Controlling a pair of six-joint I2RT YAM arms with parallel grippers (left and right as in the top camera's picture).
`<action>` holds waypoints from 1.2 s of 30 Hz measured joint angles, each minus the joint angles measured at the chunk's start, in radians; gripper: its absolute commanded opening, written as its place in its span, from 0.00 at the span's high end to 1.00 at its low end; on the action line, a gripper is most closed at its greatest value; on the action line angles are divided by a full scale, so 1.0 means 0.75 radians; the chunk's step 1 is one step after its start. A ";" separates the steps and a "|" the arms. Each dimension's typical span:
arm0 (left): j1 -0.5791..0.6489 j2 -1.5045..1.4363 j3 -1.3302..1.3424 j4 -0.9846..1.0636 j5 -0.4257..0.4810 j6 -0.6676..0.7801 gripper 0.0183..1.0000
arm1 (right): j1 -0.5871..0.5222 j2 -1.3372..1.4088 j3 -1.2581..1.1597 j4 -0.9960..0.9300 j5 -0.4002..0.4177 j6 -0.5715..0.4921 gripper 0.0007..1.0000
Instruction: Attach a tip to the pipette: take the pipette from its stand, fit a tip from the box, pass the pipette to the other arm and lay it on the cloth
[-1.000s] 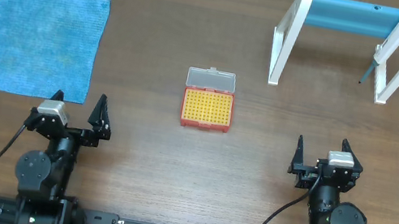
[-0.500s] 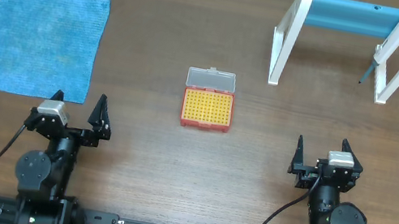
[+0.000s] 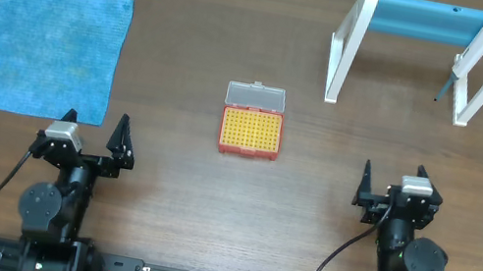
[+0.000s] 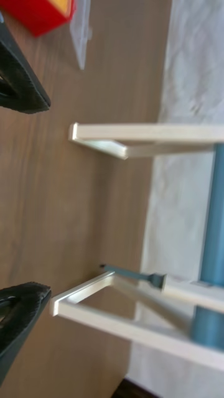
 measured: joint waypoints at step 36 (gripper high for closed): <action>0.000 -0.005 -0.004 0.004 -0.014 -0.009 0.00 | -0.297 2.057 0.822 1.306 -0.181 -0.019 0.92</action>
